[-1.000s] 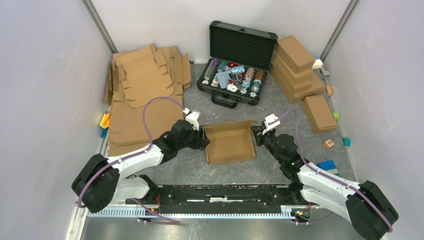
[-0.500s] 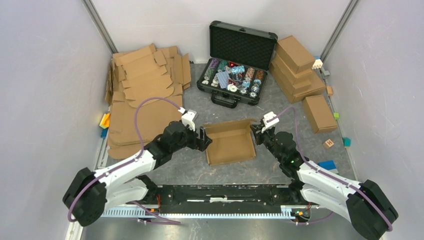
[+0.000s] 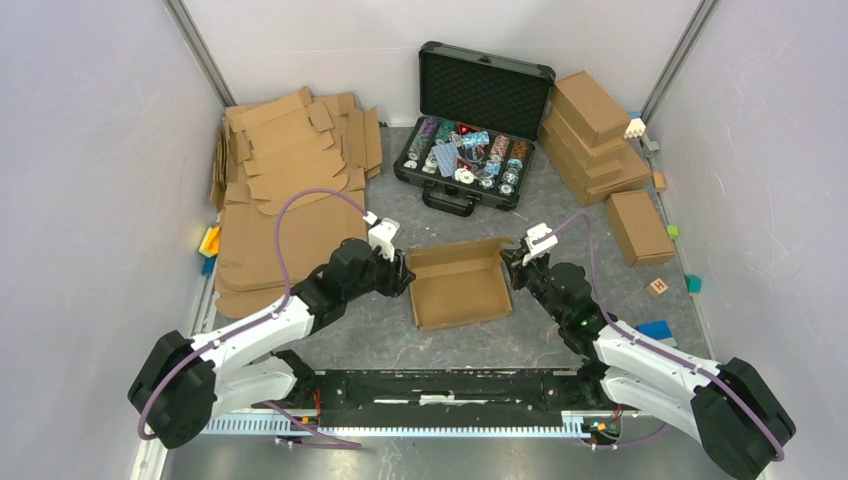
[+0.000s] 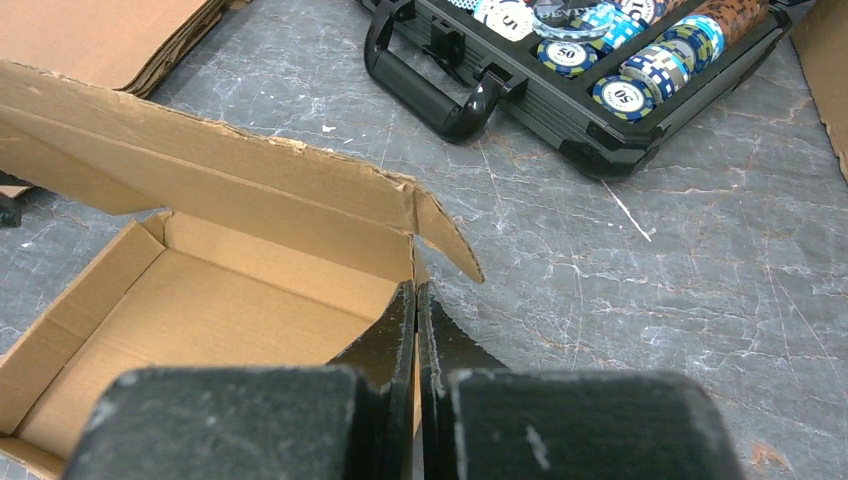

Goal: Fold the paper box

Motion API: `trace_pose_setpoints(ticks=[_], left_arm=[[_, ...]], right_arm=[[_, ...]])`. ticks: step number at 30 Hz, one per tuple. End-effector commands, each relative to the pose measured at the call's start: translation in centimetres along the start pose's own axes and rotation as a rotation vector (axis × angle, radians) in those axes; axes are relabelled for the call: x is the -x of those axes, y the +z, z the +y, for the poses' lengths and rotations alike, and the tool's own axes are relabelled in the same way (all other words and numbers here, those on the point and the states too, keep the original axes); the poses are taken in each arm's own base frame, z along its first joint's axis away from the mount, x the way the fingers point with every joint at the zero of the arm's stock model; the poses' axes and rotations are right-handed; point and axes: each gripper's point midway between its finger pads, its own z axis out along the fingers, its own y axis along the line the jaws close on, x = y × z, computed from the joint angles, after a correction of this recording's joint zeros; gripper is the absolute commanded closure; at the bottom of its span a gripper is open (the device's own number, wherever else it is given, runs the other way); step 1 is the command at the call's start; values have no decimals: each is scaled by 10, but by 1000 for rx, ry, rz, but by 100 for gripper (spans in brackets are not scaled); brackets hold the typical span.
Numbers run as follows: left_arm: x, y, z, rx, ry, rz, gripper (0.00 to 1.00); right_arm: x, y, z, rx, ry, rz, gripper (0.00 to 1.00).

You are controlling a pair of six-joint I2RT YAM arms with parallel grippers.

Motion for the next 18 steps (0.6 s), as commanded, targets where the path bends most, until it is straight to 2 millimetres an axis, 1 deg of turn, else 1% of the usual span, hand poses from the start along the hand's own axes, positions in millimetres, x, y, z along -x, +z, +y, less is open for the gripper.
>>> trace_pose_setpoints(ticks=[1,4,5,10,18], left_arm=[[32,-1,3,48,-42,-57,59],[40,-4,-4,26,-92,-76,71],[42,-4,-6,19,-104,-78,73],[49,-1,-15,-8,-162,-68,77],[53,8,-18,7,-266,-31,81]], right_arm=[[10,2,3,7,17,-16,100],[13,2,4,14,22,-29,100],[15,2,5,17,24,-34,100],[22,4,9,37,33,-41,100],[24,9,12,43,60,-17,100]])
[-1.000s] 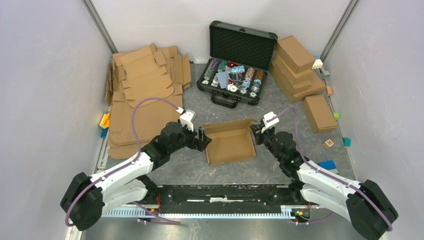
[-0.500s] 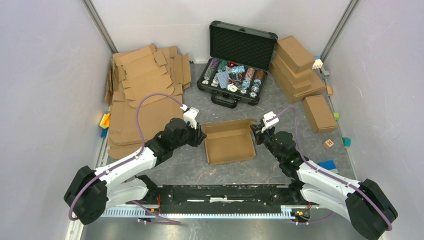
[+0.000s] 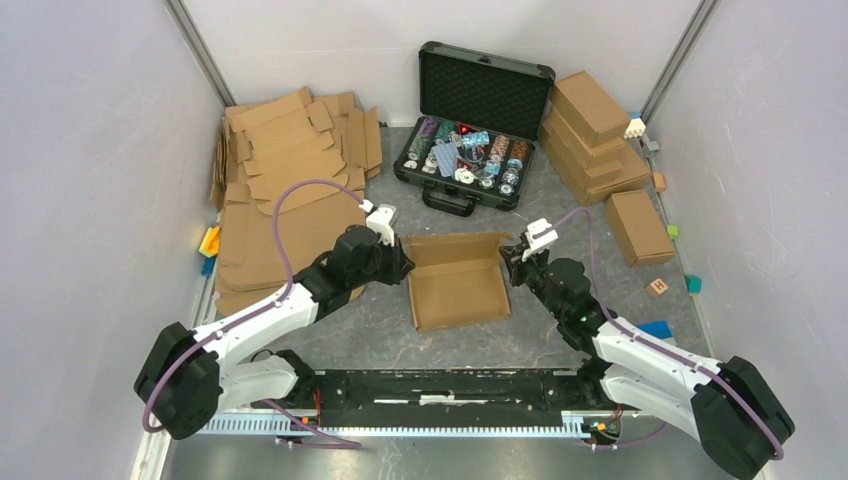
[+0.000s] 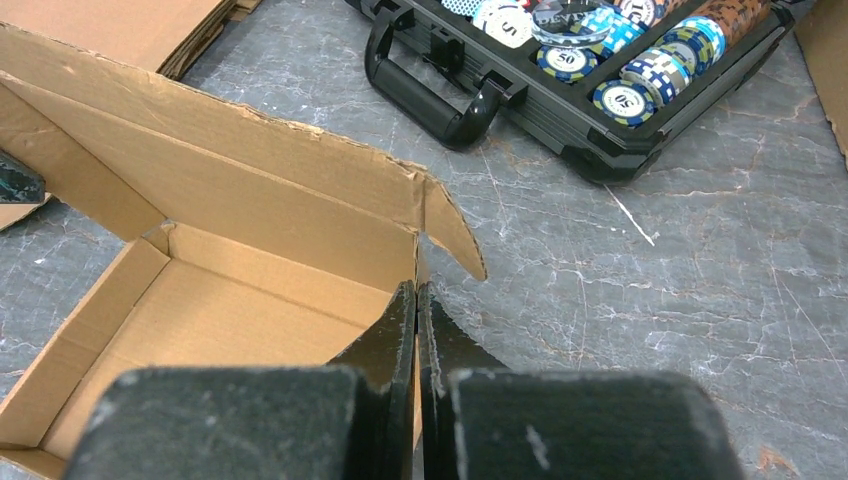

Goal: Fold the paper box

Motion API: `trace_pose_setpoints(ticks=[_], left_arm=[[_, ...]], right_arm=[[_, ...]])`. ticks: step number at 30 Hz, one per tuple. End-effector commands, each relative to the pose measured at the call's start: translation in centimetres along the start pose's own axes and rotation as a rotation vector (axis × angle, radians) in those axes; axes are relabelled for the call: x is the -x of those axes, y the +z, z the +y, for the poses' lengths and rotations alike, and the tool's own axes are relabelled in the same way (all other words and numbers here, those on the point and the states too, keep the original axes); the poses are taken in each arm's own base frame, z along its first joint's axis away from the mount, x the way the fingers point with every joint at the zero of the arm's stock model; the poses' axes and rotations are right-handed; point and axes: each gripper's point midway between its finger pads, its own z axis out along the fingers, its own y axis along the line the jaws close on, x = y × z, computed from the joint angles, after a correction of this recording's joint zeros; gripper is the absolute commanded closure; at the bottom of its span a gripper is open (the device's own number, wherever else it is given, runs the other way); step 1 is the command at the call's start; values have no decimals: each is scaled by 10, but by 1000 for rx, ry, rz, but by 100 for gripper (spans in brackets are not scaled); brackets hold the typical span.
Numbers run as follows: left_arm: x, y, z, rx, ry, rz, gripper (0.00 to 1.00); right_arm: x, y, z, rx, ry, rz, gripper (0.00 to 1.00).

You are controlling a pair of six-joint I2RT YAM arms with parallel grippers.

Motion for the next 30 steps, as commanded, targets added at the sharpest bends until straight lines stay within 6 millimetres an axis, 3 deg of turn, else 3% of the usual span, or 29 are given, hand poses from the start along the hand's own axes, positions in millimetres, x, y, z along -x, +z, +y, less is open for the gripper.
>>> trace_pose_setpoints(ticks=[1,15,22,30], left_arm=[[29,2,-22,-50,-110,-38,81],[-15,1,-16,-66,-156,-51,89],[-16,-1,-17,-54,-138,-57,89],[-26,-8,-11,-41,-50,-41,92]], right_arm=[[17,6,13,49,37,-14,100],[-14,-10,12,32,90,13,100],[-21,-15,14,31,86,22,99],[-20,-25,6,-1,71,13,61]])
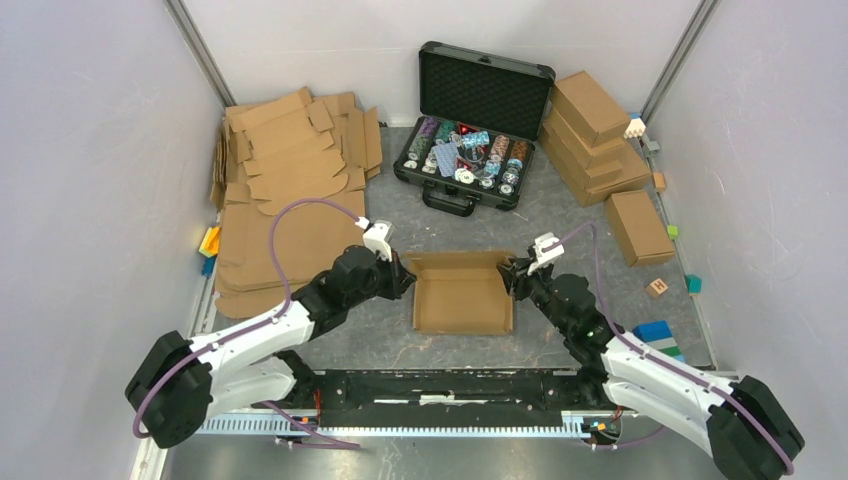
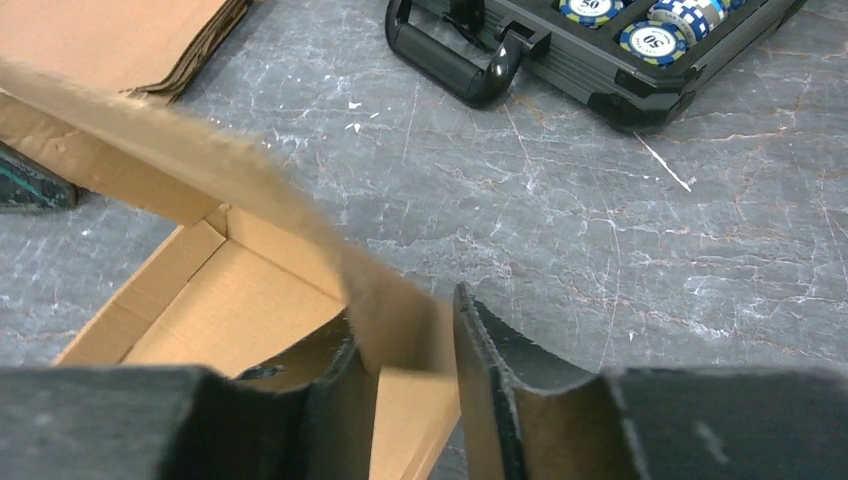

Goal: Fold the paper box

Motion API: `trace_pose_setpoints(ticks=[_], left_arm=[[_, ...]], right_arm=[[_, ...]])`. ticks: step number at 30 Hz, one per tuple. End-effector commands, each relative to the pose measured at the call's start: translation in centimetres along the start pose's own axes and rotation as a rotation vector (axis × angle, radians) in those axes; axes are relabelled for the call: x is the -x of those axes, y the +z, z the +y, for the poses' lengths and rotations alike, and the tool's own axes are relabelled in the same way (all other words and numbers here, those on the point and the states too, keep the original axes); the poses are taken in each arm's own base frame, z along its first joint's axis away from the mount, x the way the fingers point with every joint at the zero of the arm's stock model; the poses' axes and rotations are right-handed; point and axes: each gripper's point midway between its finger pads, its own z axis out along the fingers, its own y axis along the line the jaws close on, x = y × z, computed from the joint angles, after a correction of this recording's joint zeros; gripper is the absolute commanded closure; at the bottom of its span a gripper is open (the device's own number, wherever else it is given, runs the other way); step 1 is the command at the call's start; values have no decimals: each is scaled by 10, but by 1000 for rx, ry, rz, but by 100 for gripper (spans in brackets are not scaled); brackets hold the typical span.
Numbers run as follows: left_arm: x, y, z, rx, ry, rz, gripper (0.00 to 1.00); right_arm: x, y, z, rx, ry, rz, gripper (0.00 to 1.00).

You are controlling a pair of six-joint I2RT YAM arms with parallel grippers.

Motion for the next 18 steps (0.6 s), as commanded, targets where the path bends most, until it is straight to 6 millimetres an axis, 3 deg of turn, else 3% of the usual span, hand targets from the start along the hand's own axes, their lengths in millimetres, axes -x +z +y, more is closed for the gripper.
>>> trace_pose_setpoints(ticks=[1,7,14,18], left_arm=[[-3,-6,0,-11,58,-5,92],[-5,-8,-3,-30,116,6,93],[-4,-4,-15,-44,118,21,93],[-2,-3,-18,-9,110,12,93]], right_arm=[[-2,-7,-1,1,-14,2,60],[6,-9,1,13,-29,4,44],[4,-6,13,68,4,25,66],[1,-4,28,129,81,37,67]])
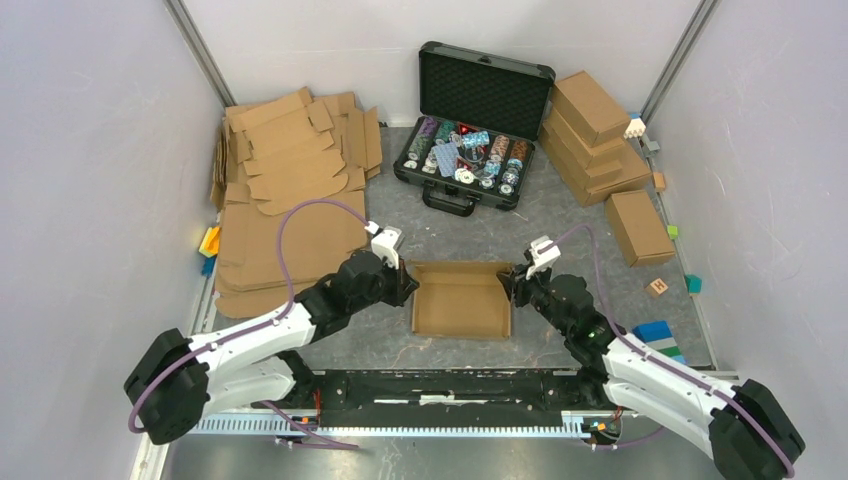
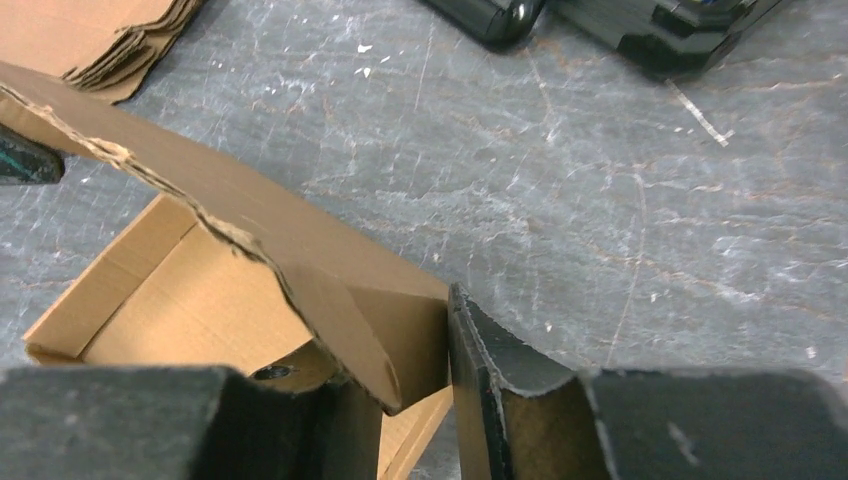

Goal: Fold the paper box

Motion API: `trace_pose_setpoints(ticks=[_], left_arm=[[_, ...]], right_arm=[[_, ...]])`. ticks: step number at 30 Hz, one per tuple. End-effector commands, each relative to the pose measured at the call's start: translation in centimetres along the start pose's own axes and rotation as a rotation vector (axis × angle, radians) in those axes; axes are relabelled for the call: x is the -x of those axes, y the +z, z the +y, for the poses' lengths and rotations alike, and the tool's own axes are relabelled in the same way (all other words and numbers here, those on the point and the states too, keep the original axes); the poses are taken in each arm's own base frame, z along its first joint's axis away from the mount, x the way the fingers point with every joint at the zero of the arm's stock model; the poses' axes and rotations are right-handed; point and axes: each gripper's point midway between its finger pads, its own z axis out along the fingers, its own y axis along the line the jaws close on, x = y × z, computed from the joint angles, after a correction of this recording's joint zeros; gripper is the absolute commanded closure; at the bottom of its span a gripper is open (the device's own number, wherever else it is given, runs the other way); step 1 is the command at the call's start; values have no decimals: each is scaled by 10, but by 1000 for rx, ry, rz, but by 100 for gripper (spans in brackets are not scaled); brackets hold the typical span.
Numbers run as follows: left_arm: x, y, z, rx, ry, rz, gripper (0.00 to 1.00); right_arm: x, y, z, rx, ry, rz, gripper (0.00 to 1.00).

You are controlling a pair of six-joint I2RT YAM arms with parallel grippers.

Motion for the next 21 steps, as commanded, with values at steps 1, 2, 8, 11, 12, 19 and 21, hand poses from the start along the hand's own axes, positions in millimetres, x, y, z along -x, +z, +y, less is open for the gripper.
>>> trace_pose_setpoints(ticks=[1,2,8,11,12,19,21], left_arm=[[14,1,-11,14,17,-27,93],[14,1,-14,14,19,-28,93],[12,5,-20,26,26,-21,93],[12,6,-21,34,29,-13,93],[11,6,-20,39,27,-13,93],[14,0,-12,76,3,-40,91],[16,-1,-11,84,0,-44,91]], right_arm=[[21,5,25,100,104,-45,68],[19,6,26,100,125,-40,70],[20,12,29,93,204,-9,71],[32,17,24,50,147,19,69],[38,19,22,32,128,33,68],[50,18,13,-33,98,81,53],[53,16,10,-52,96,86,54]])
